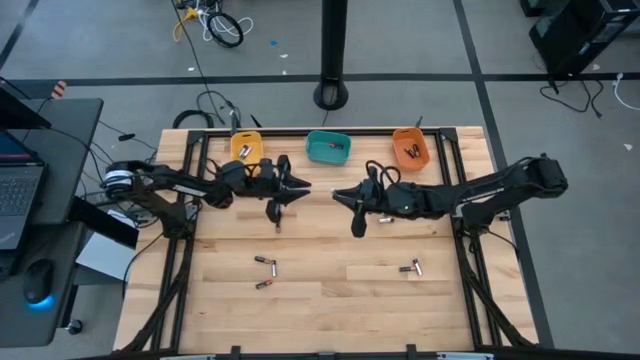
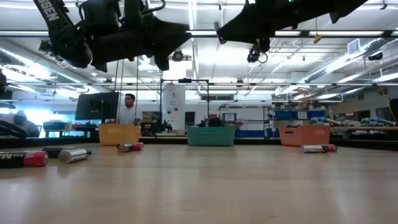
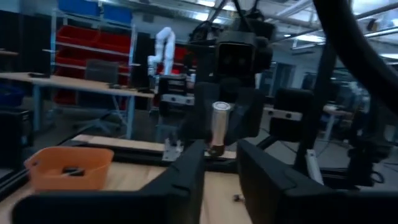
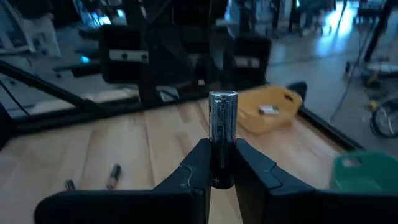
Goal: Sort batteries
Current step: Put the silver battery into the yellow bin
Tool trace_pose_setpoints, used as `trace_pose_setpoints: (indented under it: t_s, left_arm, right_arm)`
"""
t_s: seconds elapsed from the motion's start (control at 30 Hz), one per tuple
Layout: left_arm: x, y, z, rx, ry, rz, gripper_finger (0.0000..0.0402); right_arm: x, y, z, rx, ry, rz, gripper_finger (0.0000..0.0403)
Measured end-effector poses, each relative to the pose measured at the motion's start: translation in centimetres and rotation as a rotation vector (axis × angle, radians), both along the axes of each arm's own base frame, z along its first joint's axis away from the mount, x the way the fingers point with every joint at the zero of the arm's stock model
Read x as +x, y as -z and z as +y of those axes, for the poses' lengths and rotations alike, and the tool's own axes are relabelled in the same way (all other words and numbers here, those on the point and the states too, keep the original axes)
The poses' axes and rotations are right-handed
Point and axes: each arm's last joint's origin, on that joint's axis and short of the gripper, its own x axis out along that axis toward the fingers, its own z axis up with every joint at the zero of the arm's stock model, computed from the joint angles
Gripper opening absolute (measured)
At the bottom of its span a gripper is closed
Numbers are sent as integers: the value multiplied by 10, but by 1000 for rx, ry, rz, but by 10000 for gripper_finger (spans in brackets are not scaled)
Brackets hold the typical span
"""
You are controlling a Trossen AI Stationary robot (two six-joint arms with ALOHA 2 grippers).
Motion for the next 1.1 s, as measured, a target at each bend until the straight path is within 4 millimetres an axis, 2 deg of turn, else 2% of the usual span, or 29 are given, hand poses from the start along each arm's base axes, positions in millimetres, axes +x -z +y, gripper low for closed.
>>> trace_pose_setpoints:
  t_s: [0.2, 0.4, 0.87, 1.0, 1.1]
  left_arm:
    - [18, -4, -13, 38, 51, -17, 171]
    - [34, -5, -12, 32, 64, -16, 198]
    - [62, -8, -16, 27, 149, -29, 198]
    - [69, -8, -16, 30, 162, -34, 183]
    - [69, -9, -16, 33, 162, -37, 157]
  right_arm:
    - [8, 7, 2, -21, -10, -6, 55]
    - [8, 6, 4, -33, -18, -20, 55]
    - [8, 3, 10, -48, -47, -39, 55]
    - [8, 4, 12, -48, -51, -32, 55]
    - [8, 4, 12, -48, -54, -33, 55]
